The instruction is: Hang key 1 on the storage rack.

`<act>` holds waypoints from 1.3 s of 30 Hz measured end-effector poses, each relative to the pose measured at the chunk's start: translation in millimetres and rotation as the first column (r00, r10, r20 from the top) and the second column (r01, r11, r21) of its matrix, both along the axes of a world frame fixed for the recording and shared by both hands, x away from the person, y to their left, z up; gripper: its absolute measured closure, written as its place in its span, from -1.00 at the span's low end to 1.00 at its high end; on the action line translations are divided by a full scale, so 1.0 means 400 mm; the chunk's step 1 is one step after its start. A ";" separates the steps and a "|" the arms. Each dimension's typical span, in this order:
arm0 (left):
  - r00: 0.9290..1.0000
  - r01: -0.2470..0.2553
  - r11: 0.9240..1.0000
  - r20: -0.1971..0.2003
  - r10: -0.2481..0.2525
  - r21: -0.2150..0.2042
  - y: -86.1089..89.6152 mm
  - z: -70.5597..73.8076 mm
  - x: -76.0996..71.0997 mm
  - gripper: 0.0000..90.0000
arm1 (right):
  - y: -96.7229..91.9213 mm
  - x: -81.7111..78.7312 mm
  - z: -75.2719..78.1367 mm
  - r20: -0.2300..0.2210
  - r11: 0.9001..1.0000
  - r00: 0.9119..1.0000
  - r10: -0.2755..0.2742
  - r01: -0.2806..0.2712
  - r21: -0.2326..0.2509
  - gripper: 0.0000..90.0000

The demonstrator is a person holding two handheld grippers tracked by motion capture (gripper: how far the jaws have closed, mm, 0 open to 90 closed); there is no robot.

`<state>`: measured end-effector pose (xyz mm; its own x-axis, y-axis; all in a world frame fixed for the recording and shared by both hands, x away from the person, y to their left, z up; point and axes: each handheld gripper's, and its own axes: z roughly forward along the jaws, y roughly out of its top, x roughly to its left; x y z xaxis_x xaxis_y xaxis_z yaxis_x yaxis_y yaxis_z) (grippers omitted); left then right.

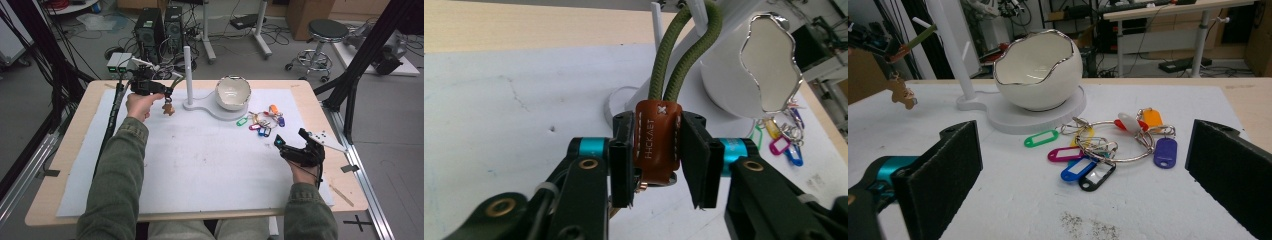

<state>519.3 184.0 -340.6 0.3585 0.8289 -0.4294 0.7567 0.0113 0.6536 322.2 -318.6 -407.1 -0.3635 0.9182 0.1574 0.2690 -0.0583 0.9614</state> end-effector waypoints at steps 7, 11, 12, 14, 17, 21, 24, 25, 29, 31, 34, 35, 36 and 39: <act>1.000 -0.015 0.998 0.016 0.014 0.063 0.001 0.002 -0.006 0.11 | 0.000 0.001 0.000 -0.004 1.000 1.000 0.001 -0.001 -0.002 -0.98; 0.999 -0.033 0.998 0.044 0.031 0.052 0.005 0.005 -0.014 -0.04 | 0.001 0.001 0.000 -0.002 1.000 1.000 0.002 -0.002 -0.001 -0.98; 0.998 -0.038 0.998 0.047 0.036 0.055 0.004 0.006 -0.015 -0.08 | 0.001 0.000 0.000 -0.003 1.000 1.000 -0.002 0.002 0.001 -0.98; 0.998 -0.037 0.997 0.052 0.033 0.072 0.003 0.006 -0.018 -0.20 | 0.000 0.000 0.000 -0.003 1.000 1.000 -0.001 0.001 0.002 -0.98; 0.998 -0.039 0.993 0.049 0.034 0.113 0.000 0.008 -0.023 -0.41 | 0.001 0.000 0.000 -0.003 1.000 1.000 -0.001 0.001 0.002 -0.98; 0.998 -0.047 0.986 0.052 0.039 0.159 -0.003 0.011 -0.032 -0.59 | 0.000 0.000 0.000 -0.001 1.000 1.000 -0.001 0.001 0.002 -0.98; 0.997 -0.052 0.990 0.055 0.045 0.128 0.006 0.010 -0.045 -0.62 | 0.000 -0.001 0.000 -0.001 1.000 1.000 0.000 0.000 0.001 -0.98; 0.997 -0.063 0.990 0.057 0.056 0.130 0.009 0.010 -0.050 -0.65 | 0.000 -0.001 0.000 -0.002 1.000 1.000 0.000 0.000 0.000 -0.98; 0.997 -0.071 0.987 0.040 0.065 0.143 0.025 0.013 -0.065 -0.84 | 0.001 -0.001 0.000 -0.003 1.000 1.000 0.001 -0.001 0.000 -0.98; 0.997 -0.071 0.984 0.044 0.065 0.163 0.028 0.020 -0.075 -0.90 | 0.001 0.000 0.000 -0.002 1.000 1.000 0.001 -0.001 0.000 -0.98; 0.996 -0.081 0.978 0.055 0.072 0.193 0.025 0.028 -0.090 -0.96 | 0.001 -0.001 0.000 -0.003 1.000 1.000 0.002 -0.002 0.001 -0.98; 0.996 -0.084 0.977 0.059 0.074 0.195 0.024 0.029 -0.094 -0.96 | 0.002 0.000 0.000 -0.001 1.000 1.000 0.002 -0.002 0.000 -0.98; 0.996 -0.078 0.978 0.060 0.067 0.196 0.024 0.030 -0.098 -0.96 | 0.002 0.000 0.000 -0.002 1.000 1.000 0.001 -0.001 -0.001 -0.98; 0.997 -0.061 0.974 0.062 0.048 0.218 0.022 0.028 -0.110 -0.96 | 0.003 0.000 0.000 -0.004 1.000 1.000 0.002 -0.002 0.000 -0.98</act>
<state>475.4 192.8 -329.5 0.3287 0.9195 -0.2154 0.7208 -0.0969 0.6863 322.1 -317.3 -406.9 -0.3647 0.9174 0.1592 0.2732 -0.0580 0.9602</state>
